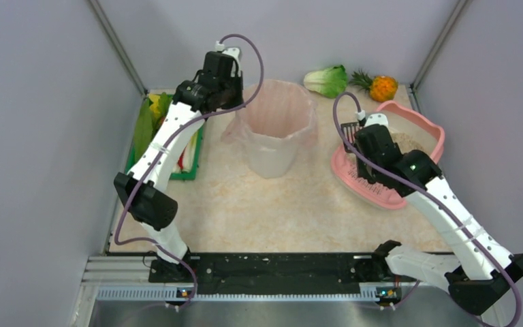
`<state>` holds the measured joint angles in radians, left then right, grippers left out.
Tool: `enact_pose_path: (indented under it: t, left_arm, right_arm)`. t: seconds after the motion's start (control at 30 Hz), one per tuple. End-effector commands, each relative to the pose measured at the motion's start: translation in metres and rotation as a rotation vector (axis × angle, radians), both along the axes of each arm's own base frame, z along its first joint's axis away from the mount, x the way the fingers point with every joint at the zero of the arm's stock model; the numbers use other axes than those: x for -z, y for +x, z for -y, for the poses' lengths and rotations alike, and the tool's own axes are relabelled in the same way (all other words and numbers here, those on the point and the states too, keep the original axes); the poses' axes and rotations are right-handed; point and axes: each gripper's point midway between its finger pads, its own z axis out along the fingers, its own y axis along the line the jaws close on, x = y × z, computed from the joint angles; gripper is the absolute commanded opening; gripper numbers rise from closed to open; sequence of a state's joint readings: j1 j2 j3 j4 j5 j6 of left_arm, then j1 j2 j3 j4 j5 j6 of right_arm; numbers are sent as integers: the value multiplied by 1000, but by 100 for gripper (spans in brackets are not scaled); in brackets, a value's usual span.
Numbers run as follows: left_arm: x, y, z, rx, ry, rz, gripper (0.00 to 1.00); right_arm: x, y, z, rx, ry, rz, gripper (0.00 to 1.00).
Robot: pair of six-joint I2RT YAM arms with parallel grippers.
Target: Clean the litter box
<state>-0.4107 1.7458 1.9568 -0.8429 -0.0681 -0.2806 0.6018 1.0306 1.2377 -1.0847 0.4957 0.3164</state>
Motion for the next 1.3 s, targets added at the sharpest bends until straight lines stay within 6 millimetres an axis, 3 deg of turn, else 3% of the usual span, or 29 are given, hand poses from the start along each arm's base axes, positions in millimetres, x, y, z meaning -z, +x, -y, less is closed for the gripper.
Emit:
enact_pose_path:
  t: [0.0,0.23,0.43,0.5,0.57,0.73,0.8,1.0,1.27]
  left_arm:
    - [-33,-7,40,73,-103,68,0]
    - [-21,-32,90,196,-151,31,0]
    - [-17,-41,102,238,-169,27,0]
    - [-20,-42,101,240,-170,37,6]
    - [-23,-43,97,232,-161,52,19]
    - [-42,-44,79,186,-144,120,64]
    - [-51,-45,67,159,-144,154,76]
    - [-71,-59,24,76,-118,243,87]
    - [-57,-86,-22,-44,-34,246,94]
  right_arm:
    - [-3,1,16,82,13,-11,0]
    - [12,-3,34,177,70,-92,0]
    - [24,-7,46,280,132,-162,0]
    - [29,-8,46,303,164,-193,0]
    - [33,-8,46,338,189,-221,0]
    - [34,-4,44,442,238,-281,0]
    - [34,-1,37,442,276,-320,0]
    - [46,6,35,445,328,-496,0]
    - [44,12,38,434,305,-618,0]
